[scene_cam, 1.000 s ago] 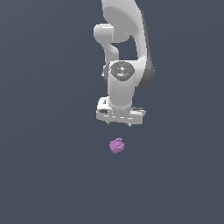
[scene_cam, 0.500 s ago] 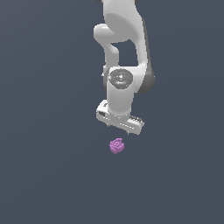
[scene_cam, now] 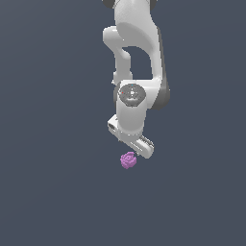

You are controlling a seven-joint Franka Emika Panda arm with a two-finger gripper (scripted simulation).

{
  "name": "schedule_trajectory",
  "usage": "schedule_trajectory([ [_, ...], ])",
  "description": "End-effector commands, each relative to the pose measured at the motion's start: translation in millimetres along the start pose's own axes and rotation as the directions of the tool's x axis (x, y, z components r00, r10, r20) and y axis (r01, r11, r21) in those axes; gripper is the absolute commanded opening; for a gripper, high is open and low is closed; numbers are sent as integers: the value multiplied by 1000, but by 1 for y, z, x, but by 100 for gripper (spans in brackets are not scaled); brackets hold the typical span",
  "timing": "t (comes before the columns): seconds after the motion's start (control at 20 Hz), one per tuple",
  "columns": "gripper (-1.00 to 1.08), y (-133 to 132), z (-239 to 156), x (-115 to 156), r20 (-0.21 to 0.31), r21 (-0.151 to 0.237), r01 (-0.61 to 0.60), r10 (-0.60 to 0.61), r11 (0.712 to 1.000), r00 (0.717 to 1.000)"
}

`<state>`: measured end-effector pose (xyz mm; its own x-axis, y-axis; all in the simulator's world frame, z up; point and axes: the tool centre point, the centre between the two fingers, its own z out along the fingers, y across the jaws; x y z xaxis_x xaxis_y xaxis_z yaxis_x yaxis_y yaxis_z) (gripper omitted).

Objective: Pick up the object and move it to a goal position.

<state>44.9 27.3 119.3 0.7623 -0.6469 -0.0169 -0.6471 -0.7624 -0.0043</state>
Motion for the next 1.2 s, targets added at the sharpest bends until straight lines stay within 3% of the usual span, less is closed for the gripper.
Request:
schedule_trajectory([
  [0.0,100,-2,3,4,-2,0,-72,72,997,997],
  [0.6,100,-13,18,19,-12,2,-364,364,931,931],
  [1.15,100,-17,24,24,-17,4,-469,469,883,883],
])
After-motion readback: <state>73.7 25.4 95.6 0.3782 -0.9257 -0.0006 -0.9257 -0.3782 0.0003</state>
